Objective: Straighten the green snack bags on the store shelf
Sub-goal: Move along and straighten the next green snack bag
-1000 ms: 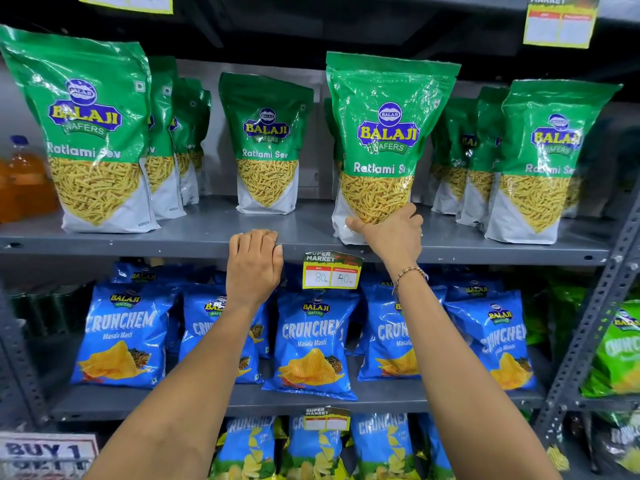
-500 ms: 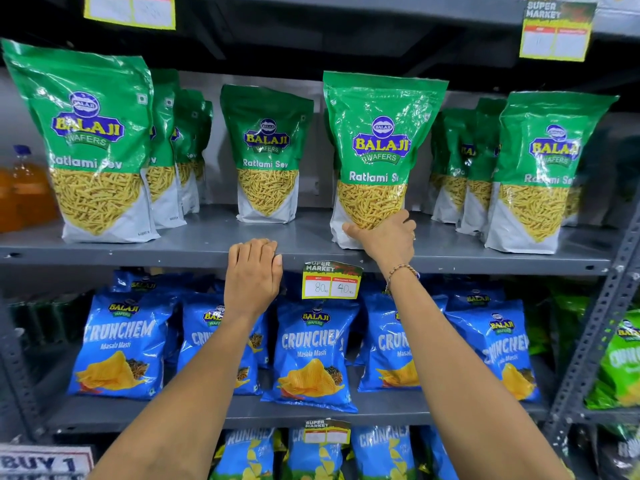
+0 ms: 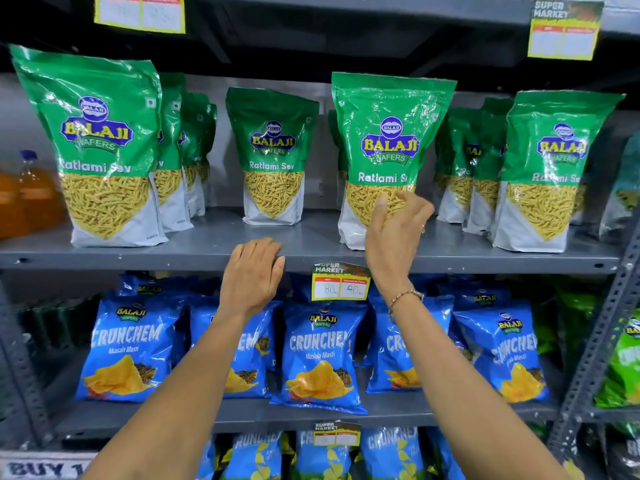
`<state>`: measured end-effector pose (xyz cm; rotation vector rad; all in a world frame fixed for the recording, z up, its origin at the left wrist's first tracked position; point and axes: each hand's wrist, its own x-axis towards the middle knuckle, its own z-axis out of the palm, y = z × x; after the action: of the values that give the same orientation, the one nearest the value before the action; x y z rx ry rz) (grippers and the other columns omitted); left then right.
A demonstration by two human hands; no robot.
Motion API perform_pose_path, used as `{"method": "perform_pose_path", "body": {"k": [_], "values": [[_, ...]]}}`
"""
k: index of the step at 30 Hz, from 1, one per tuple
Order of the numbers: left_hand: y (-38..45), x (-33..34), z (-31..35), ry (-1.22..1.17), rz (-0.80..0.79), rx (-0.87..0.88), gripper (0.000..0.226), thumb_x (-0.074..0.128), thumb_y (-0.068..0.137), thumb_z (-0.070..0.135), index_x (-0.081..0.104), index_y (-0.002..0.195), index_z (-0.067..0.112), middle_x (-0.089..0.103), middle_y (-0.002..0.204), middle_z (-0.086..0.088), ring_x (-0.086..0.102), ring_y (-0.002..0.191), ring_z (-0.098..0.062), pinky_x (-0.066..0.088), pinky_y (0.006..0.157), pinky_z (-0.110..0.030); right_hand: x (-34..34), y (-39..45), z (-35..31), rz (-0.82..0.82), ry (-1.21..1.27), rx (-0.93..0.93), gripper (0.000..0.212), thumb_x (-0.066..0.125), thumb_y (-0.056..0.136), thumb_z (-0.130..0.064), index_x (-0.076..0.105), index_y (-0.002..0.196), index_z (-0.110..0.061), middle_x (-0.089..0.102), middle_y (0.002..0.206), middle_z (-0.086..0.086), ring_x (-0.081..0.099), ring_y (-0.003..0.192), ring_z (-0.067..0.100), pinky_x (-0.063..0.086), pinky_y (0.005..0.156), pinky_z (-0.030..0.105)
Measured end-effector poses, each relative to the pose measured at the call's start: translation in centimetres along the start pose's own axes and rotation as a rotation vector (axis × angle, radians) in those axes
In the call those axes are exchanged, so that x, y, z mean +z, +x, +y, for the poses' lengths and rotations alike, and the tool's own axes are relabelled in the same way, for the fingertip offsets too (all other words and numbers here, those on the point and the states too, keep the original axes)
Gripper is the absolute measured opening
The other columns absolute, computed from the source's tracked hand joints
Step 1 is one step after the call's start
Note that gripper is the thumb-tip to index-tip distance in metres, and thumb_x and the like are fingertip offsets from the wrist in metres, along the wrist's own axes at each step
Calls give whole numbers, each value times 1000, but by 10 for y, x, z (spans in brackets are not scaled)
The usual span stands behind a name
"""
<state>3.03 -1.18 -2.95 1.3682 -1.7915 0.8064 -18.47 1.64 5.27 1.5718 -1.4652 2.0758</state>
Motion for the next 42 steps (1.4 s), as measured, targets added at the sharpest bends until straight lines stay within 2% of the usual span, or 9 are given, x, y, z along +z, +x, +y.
{"method": "perform_pose_path", "body": {"k": [5,9,12,15,18,21,24,31,42], "values": [[-10,-20,-50,14,-34,-31,40,35,97,35,59,109,5,63,112,-13,56,100,-34,35,87,-41,39,-16,-43,-120,205,-295,15,44,97,-10,54,102,-1,50,103,12,45,80,12,43,70,23],[-20,-35,-91,30,-72,-36,49,34,97,37,60,117,1,62,119,-18,56,111,-36,37,97,-45,91,-13,-56,-416,100,-117,18,46,95,-14,55,105,-1,54,109,13,49,85,16,43,81,31],[-23,-39,-106,23,-70,-22,51,34,97,36,59,121,-1,60,126,-19,54,118,-38,40,102,-50,130,-3,-57,-567,-48,8,12,49,94,-21,51,90,-10,51,90,11,53,86,19,40,80,32],[-28,-33,-114,62,17,8,48,36,96,34,61,117,-1,63,119,-19,58,110,-38,40,98,-50,167,4,-58,-636,-65,125,43,54,91,-29,47,118,4,55,116,22,54,113,33,45,93,39],[-29,-22,-117,129,137,16,43,39,95,33,65,108,0,65,112,-19,60,105,-38,40,94,-50,196,7,-59,-649,-69,240,83,59,88,-43,21,143,6,32,146,24,29,139,36,30,111,39],[-30,-7,-123,177,257,35,40,42,93,32,66,105,2,67,108,-17,61,105,-37,42,94,-50,218,12,-58,-618,-35,341,107,60,84,-51,-6,148,3,1,157,24,4,145,40,14,117,47],[-27,3,-127,189,371,63,39,43,93,32,66,104,3,68,104,-17,57,104,-35,40,92,-48,234,13,-55,-625,-107,430,125,67,74,-59,-13,148,2,-3,156,23,5,145,41,16,117,50],[-26,13,-132,188,450,123,36,34,99,34,57,106,7,68,100,-14,61,87,-33,39,82,-42,246,7,-41,-594,-127,468,124,79,63,-54,4,145,2,23,148,24,33,134,40,34,107,45],[-28,11,-131,178,422,89,37,32,99,35,57,105,8,67,99,-13,60,85,-32,38,82,-41,237,0,-50,-623,-197,462,133,85,60,-47,-1,147,7,22,148,25,35,134,39,36,107,43]]}}
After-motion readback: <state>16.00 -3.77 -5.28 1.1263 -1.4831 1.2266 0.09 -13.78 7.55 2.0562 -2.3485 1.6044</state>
